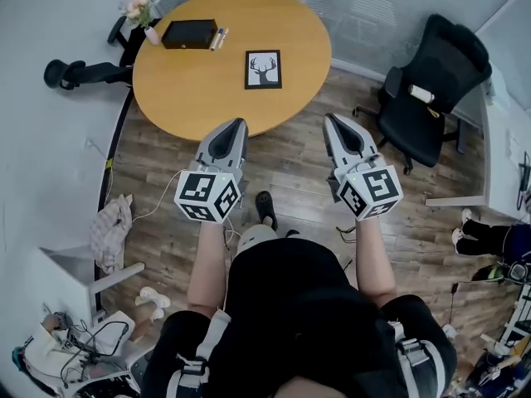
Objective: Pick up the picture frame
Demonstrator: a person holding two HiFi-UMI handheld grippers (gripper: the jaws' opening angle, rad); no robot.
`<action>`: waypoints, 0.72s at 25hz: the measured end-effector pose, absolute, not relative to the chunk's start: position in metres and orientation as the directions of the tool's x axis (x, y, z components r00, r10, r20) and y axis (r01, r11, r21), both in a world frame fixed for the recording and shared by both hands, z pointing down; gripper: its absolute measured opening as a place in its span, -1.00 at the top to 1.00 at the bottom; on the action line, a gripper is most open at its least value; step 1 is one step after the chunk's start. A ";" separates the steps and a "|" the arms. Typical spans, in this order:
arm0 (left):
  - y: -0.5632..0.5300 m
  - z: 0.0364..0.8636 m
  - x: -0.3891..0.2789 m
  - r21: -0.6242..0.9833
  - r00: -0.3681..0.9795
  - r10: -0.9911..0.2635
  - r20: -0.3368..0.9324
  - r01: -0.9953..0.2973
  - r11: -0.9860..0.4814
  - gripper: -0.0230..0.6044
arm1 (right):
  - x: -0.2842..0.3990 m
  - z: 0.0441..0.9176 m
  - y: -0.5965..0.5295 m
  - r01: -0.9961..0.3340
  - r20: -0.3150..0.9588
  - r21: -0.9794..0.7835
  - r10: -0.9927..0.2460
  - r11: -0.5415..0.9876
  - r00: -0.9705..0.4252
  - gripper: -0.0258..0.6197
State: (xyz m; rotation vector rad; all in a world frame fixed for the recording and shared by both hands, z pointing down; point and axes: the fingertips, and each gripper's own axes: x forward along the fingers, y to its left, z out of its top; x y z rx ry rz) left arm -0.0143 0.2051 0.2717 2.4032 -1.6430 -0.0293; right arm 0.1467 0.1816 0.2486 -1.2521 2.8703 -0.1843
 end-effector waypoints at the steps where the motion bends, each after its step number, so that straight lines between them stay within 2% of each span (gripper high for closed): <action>1: 0.195 0.270 -0.021 0.201 0.374 -0.921 0.109 -0.916 -0.348 0.84 | 0.140 0.246 0.170 -0.731 0.042 -0.103 -0.732 0.674 -0.680 0.87; 9: 0.127 0.274 -0.070 0.213 0.408 -0.908 0.099 -0.900 -0.381 0.84 | 0.091 0.246 0.102 -0.750 0.044 -0.114 -0.751 0.651 -0.659 0.87; 18: 0.072 0.310 -0.085 0.247 0.466 -0.868 0.169 -0.873 -0.421 0.84 | 0.072 0.272 0.057 -0.781 0.106 -0.137 -0.775 0.609 -0.623 0.87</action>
